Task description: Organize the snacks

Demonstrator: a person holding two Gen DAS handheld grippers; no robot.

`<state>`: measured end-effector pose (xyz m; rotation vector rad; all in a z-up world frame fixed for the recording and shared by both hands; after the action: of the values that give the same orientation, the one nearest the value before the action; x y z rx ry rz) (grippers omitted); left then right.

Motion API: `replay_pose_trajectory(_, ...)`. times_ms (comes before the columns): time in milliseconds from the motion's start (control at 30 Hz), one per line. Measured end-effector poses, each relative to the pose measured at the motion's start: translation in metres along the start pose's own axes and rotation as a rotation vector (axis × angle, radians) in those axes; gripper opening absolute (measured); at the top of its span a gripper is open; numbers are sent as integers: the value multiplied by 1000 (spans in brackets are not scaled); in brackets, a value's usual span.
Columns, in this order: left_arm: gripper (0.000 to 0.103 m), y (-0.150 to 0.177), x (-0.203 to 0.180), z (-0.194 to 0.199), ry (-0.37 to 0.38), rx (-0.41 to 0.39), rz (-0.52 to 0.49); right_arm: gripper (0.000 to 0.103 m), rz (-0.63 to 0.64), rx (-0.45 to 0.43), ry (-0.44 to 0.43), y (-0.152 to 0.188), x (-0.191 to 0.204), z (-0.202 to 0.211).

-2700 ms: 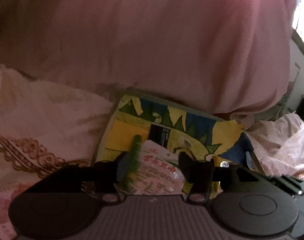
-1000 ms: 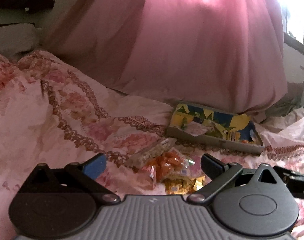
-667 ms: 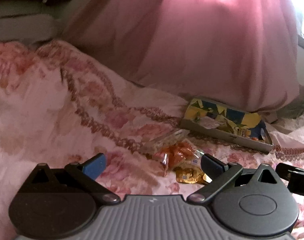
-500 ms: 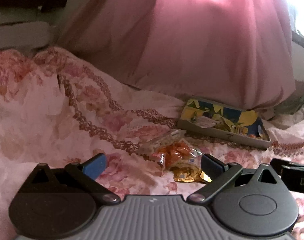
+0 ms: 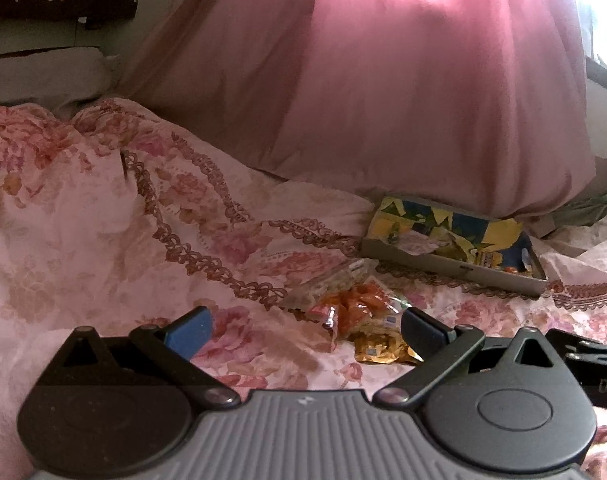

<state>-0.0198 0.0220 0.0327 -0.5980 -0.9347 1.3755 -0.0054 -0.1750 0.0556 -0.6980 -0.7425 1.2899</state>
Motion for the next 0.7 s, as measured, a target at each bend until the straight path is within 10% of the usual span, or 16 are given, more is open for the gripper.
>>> replay_pose_trajectory(700,103,-15,0,-55,4,196,1,102,141,161,-115,-14,1,-67)
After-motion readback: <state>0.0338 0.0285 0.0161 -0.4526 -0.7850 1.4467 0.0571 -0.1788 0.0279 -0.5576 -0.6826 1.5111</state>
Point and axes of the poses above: each gripper's, at about its wrist camera, not at the fingertips, and z roughly against the way its jaws point, x to its left, y to its underside, the point moved 1 cm from there along -z, roughly the way its jaws point, and after that the axes turned 15 degrees about -z, right-handed, at the moved point
